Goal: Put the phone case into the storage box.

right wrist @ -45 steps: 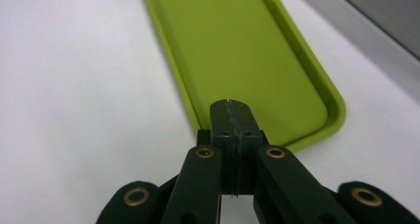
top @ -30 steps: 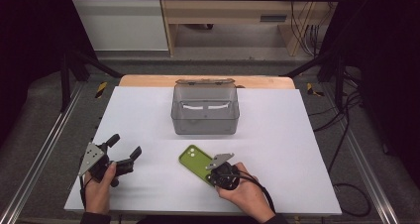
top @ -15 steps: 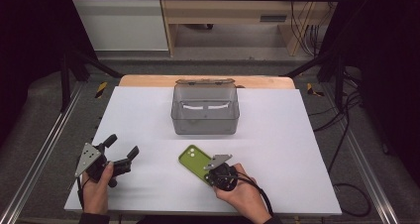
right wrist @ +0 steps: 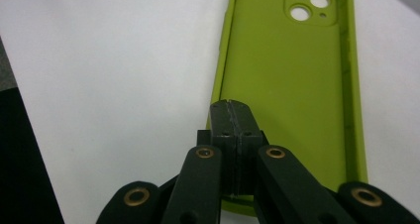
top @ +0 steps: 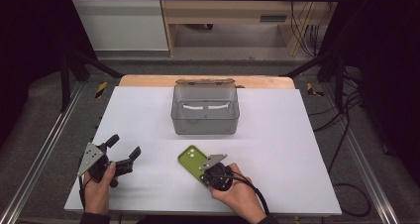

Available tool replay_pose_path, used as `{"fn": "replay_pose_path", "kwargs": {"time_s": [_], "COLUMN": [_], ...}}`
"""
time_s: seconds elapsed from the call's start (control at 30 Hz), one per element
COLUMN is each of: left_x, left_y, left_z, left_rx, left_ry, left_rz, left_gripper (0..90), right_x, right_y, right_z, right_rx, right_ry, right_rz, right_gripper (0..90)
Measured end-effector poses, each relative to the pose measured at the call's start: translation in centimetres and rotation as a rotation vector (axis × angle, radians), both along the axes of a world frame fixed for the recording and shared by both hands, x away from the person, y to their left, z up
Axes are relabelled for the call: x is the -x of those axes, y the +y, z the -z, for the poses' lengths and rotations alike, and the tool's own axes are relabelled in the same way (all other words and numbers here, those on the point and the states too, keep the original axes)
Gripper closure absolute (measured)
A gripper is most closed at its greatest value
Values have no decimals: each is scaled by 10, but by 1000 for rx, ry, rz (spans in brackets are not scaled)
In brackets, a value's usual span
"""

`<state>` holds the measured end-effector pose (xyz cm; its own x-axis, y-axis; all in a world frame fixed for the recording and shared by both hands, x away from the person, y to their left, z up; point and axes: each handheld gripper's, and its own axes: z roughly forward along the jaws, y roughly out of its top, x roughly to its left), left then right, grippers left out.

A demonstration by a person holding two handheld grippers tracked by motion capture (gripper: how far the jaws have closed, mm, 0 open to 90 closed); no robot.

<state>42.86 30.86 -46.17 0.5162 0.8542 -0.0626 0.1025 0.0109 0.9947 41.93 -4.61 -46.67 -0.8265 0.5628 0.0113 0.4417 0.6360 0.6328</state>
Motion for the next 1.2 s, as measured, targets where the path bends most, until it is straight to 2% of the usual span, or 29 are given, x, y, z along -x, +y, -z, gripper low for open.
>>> {"fn": "replay_pose_path", "kwargs": {"time_s": [0.17, 0.3, 0.4, 0.63, 0.7, 0.83, 0.97, 1.07, 1.2], "left_x": [0, -1, -1, 0, 0, -1, -1, -1, -1], "left_y": [0, -1, -1, -2, -2, -3, -4, -5, -4], "left_z": [0, 0, 0, 0, 0, 0, 0, 0, 0], "left_rx": [2, -4, -1, -13, -16, -19, -22, -31, -24], "left_ry": [-1, 0, 0, 0, -3, 2, 4, 4, 5], "left_rz": [-5, -2, -4, -1, 0, 1, 6, 9, 8], "left_gripper": [34, 33, 34, 33, 32, 31, 31, 30, 30], "right_x": [0, 4, 8, 17, 20, 22, 22, 22, 23], "right_y": [1, -7, -12, -11, -8, -4, 0, 1, 2], "right_z": [-1, -10, -14, -17, -14, -9, -3, 0, 3], "right_rx": [3, -66, -79, -102, -85, -70, -45, -27, 1], "right_ry": [-11, -66, -87, -119, -120, -131, -107, -86, -70], "right_rz": [-3, 16, 32, 27, 35, 55, 79, 57, 33], "right_gripper": [900, 900, 845, 517, 389, 200, 80, 134, 357]}}
